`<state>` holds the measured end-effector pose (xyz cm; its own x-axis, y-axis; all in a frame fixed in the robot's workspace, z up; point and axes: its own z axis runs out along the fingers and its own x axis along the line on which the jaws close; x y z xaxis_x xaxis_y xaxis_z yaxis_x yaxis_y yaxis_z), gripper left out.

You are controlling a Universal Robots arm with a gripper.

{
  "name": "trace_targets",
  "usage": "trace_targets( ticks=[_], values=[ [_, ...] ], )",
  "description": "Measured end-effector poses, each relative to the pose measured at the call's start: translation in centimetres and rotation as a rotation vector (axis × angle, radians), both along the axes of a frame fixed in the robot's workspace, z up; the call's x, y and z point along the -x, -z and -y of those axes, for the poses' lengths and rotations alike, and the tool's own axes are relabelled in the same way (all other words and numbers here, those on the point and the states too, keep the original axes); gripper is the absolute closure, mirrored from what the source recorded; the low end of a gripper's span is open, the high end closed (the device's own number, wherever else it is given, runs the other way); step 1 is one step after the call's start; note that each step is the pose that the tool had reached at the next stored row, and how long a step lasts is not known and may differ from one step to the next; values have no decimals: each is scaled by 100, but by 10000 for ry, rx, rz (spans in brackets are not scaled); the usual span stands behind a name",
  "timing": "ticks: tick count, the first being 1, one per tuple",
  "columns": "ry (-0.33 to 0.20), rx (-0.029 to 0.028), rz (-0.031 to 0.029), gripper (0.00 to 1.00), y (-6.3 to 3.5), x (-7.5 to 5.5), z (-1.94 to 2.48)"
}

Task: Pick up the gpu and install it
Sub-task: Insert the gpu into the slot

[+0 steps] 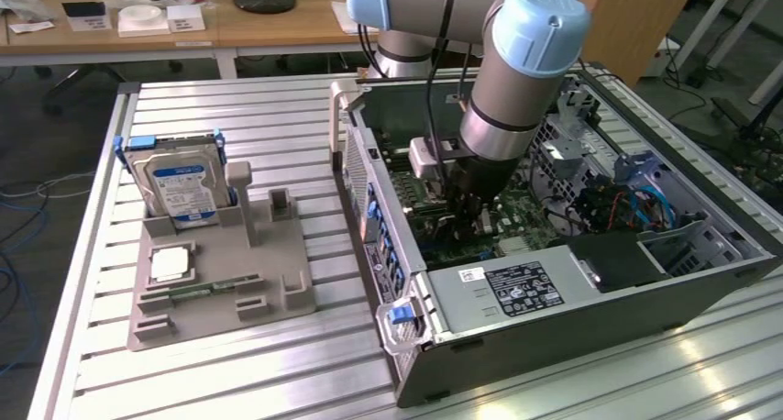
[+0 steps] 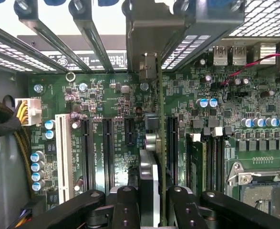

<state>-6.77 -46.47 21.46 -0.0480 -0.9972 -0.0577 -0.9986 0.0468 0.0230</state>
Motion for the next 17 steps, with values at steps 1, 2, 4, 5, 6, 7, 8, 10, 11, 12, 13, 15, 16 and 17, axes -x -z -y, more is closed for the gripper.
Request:
trace_targets(
  ticks=[1,2,4,5,6,7,8,10,11,12,13,15,16,17],
  values=[
    [0,0,0,72,0,0,0],
    [0,-1,0,72,0,0,0],
    [0,4,-2,72,-2,1,2],
    [0,4,-2,72,-2,1,2],
    [2,-32,11,72,12,0,-2],
    [1,-35,12,71,12,-1,-4],
    [1,-20,8,71,8,-1,-4],
    [1,-2,1,66,-10,0,0],
    [0,-5,3,66,-25,0,-1],
    [0,-3,3,66,-52,0,0],
    [0,-1,3,66,-88,0,0],
    [-1,-2,12,66,-173,-1,0],
    [-2,-1,17,66,-215,-1,0],
    [-1,-2,23,66,-259,-1,-1]
  ],
)
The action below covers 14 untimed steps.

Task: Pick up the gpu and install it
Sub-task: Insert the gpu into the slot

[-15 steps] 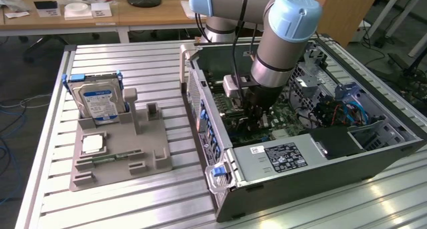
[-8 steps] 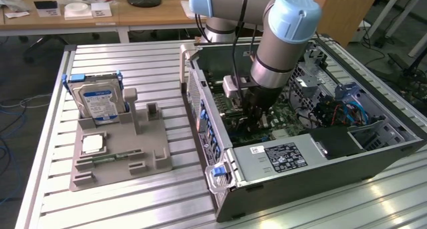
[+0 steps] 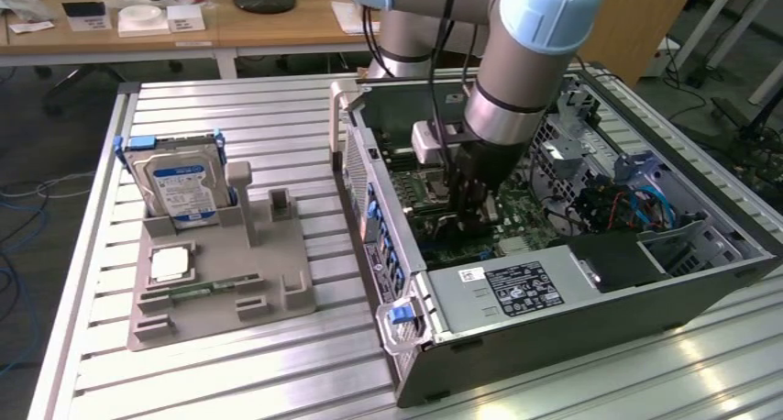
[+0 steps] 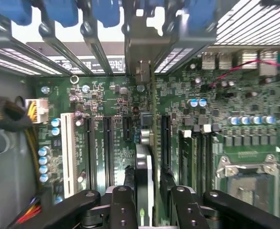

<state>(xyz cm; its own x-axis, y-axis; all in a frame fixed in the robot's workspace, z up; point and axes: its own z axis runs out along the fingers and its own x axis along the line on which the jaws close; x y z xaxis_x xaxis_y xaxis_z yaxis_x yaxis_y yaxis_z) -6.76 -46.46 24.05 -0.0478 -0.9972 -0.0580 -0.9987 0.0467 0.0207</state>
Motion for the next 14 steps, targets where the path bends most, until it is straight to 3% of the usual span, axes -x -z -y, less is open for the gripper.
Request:
trace_targets(
  ticks=[5,11,14],
  values=[
    [1,-1,25,66,-208,0,-1],
    [1,0,35,66,-334,0,-1],
    [1,-2,41,66,-340,0,-1]
  ],
)
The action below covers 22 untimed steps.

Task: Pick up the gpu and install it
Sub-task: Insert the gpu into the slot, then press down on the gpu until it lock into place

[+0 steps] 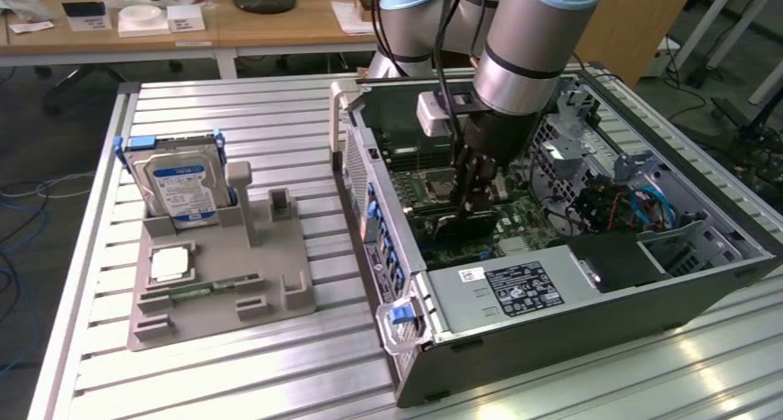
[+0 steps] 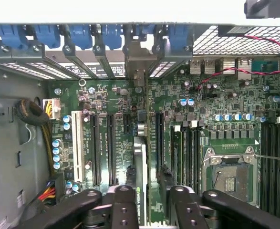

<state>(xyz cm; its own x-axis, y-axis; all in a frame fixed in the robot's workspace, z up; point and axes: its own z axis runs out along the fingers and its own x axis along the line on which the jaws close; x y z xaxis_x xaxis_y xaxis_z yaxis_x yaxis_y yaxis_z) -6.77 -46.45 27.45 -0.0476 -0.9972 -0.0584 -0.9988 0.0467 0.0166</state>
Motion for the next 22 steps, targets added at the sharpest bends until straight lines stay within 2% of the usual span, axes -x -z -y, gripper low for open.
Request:
trace_targets(
  ticks=[1,3,5,7,22],
  values=[
    [0,0,0,67,0,0,0],
    [0,1,-1,80,-1,0,0],
    [0,2,-1,80,-1,0,0],
    [0,2,-1,89,-1,0,0],
    [2,2,9,89,-1,8,0]
  ],
)
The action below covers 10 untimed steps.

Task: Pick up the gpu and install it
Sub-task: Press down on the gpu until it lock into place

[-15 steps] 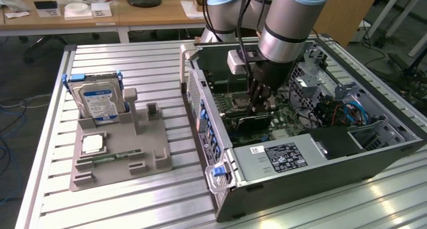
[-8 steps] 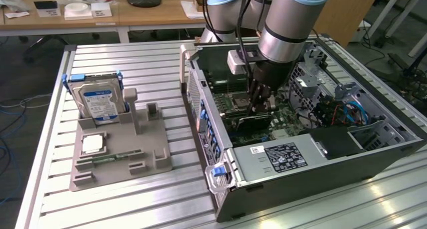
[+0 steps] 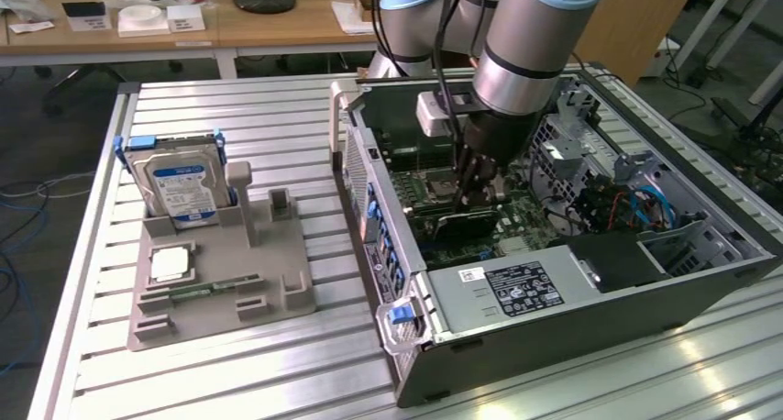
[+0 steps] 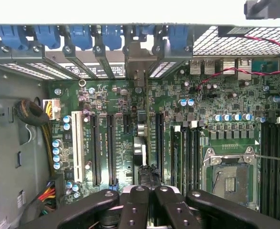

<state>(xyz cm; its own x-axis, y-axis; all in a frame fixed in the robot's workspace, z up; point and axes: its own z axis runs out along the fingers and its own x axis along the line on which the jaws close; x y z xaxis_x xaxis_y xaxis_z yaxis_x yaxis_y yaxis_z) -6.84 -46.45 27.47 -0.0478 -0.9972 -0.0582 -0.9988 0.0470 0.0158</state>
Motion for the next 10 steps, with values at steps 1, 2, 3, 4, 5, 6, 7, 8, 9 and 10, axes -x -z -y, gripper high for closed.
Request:
trace_targets(
  ticks=[1,2,3,4,5,6,7,8,9,10],
  values=[
    [-1,1,10,89,0,6,0],
    [-3,1,21,89,0,14,1],
    [-3,1,47,89,0,47,1],
    [-3,1,89,89,0,91,1],
    [-1,0,122,89,0,125,0],
    [-2,1,140,89,0,160,0],
    [-2,0,150,89,0,182,0],
    [-1,-2,154,89,1,196,0],
    [-2,2,154,89,3,208,4],
    [-2,9,154,89,7,221,17]
  ],
)
